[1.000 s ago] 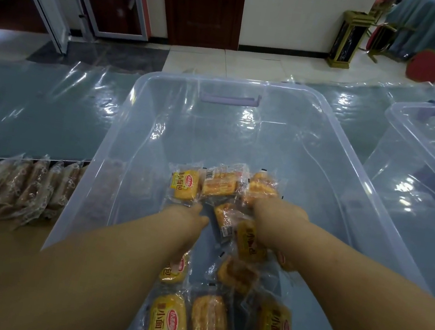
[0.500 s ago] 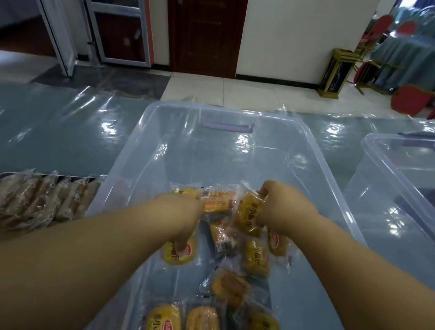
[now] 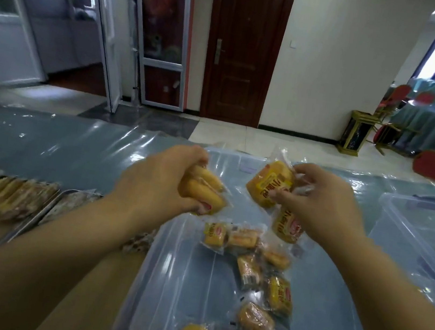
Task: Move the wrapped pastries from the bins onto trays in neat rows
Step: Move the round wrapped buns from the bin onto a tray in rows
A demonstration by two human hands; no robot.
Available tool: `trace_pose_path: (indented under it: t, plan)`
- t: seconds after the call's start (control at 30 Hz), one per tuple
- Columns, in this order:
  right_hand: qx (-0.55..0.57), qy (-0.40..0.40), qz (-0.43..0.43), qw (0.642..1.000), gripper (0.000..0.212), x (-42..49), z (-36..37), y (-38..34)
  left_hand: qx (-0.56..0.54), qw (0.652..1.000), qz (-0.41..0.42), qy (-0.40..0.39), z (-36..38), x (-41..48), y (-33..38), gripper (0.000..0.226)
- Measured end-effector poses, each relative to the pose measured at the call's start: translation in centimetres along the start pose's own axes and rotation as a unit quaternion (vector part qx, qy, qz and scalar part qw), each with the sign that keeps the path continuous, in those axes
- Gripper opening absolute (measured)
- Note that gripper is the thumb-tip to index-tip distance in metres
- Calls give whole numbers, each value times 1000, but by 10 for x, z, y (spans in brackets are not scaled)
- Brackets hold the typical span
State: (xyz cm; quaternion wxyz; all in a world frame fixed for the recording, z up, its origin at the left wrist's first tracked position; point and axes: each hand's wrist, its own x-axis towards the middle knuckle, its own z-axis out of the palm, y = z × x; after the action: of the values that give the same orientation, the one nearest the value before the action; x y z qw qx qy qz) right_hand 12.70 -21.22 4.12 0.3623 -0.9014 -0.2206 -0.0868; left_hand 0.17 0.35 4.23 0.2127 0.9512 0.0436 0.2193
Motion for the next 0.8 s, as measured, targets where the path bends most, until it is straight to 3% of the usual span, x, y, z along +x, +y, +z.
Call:
trace_pose_path:
  t: [0.2,0.4,0.57,0.8]
  plan:
    - [52,17,-60,997,51,-38,26,-87,-44,993,18,111,-61,-59,-43,52]
    - [99,-9,-86,991,44,-92,97,-182,-19,989,-14,148,-133,-140,-122,47]
    - [120,-42,-82,989,50,-134,175,-246,70,989,-88,95,-174,-213,-204,54]
    - [119,-117,-72,983,47,-179,283,-301,-87,972,-214,41,-185,-298,-298,61]
